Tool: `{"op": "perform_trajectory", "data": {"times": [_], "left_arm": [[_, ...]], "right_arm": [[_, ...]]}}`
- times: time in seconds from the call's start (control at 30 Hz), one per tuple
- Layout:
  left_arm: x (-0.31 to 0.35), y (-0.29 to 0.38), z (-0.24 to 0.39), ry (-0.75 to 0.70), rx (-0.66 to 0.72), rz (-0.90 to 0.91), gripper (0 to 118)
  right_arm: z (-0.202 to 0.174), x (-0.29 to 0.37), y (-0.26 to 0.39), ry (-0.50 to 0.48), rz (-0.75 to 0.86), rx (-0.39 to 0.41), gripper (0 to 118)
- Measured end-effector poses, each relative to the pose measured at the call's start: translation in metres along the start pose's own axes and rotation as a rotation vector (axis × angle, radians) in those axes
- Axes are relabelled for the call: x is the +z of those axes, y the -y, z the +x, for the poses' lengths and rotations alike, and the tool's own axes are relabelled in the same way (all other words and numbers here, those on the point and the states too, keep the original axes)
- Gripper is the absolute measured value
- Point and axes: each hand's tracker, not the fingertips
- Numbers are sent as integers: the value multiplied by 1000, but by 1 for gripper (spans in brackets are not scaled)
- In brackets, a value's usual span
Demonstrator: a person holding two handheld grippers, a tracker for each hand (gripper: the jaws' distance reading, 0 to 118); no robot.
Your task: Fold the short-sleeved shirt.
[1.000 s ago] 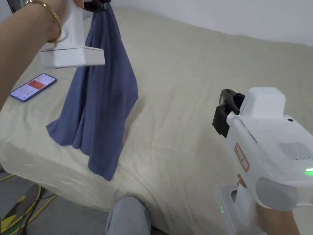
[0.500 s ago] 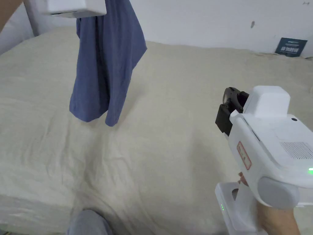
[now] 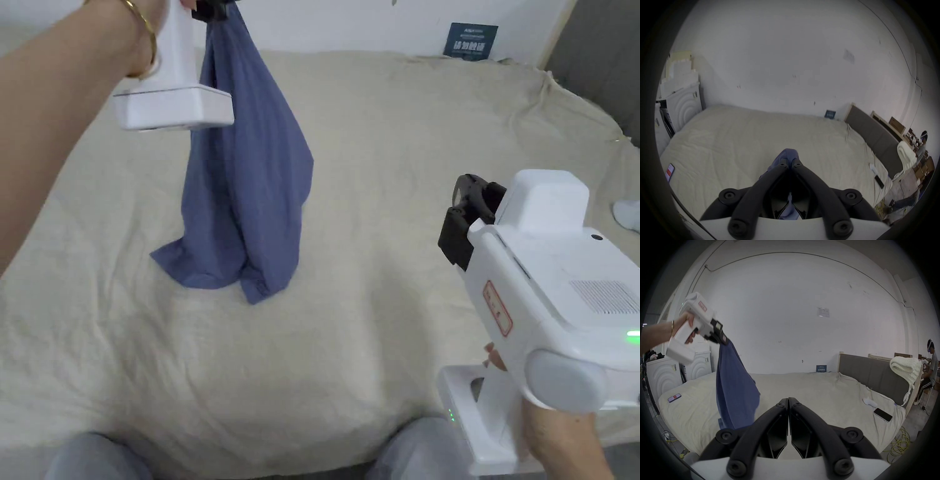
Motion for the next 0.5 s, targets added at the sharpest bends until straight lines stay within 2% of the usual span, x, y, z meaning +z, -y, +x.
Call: {"op": "perform_trajectory", "data": {"times": [0.13, 0.27, 0.5], "left_arm": [[-41, 61, 7, 22, -31, -138, 0], [-77, 124, 4, -4, -51, -265, 0], [-112, 214, 3, -28, -110, -471, 0]], "right_arm": [[5, 0, 7, 15, -19, -26, 0], [6, 0, 14, 20, -36, -14, 0], [7, -10, 25, 19, -74, -42, 0]]}}
